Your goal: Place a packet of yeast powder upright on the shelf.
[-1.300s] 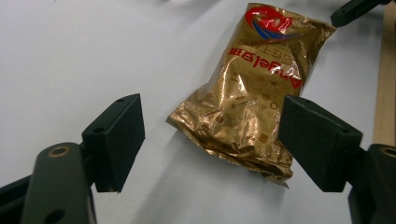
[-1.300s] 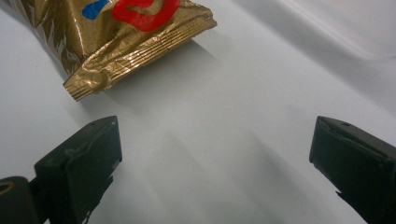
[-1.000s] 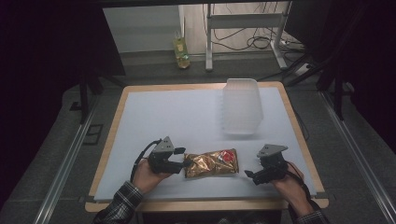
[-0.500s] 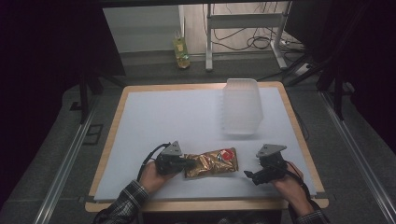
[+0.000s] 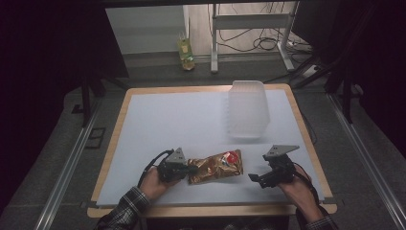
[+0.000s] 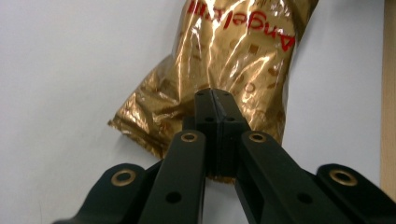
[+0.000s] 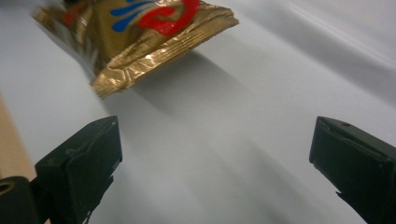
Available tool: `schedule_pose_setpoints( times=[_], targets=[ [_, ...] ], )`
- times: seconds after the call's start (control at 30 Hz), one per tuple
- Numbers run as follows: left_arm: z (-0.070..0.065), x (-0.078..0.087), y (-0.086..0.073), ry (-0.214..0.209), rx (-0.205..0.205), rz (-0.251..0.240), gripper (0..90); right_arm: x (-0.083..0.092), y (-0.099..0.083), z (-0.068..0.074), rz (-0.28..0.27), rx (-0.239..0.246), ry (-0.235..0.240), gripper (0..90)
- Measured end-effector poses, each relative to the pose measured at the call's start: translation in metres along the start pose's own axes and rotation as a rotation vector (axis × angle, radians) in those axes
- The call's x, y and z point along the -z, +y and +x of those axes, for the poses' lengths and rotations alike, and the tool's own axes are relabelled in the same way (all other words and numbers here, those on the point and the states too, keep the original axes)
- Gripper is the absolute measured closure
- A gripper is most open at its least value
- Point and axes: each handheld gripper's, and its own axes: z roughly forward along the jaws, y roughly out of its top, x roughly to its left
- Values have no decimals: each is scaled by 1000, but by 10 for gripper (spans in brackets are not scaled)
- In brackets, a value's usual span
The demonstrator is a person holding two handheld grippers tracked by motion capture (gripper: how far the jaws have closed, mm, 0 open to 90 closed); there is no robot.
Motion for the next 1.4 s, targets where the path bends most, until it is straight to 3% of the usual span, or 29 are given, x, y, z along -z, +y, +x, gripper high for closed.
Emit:
schedule_pose_setpoints(
  times=[0.17, 0.23, 0.33, 0.5, 0.6, 0.8, 0.97, 1.2, 1.23, 1.33, 1.4],
  targets=[
    [0, 1, -5, -3, 16, 9, 900, 2, 4, 0, -19, -10, 31, 37],
    [1, 0, -8, 8, 17, 57, 900, 1, 5, 1, -24, -9, 34, 36],
    [2, 1, -11, 1, 34, 54, 900, 0, 9, 4, -48, -33, 68, 34],
    [2, 1, -10, 4, 14, 55, 900, -4, 16, 10, -54, -21, 102, 37],
    [2, 1, -11, 0, 16, 51, 900, -6, 20, 9, -50, -59, 144, 39],
    [2, 1, -11, -1, 17, 45, 899, -15, 26, 12, 9, -70, 159, 37],
    [2, 1, -11, -1, 17, 47, 899, -29, 36, 13, 60, -136, 209, 41],
    [2, 1, -11, 1, 16, 51, 899, -42, 51, 16, 98, -177, 242, 149],
    [2, 1, -11, 3, 15, 52, 899, -46, 55, 17, 98, -188, 247, 233],
    [1, 1, -10, 4, 13, 54, 899, -51, 60, 16, 87, -223, 262, 336],
    [1, 1, -10, 4, 11, 54, 899, -52, 62, 16, 84, -235, 260, 353]
  ],
)
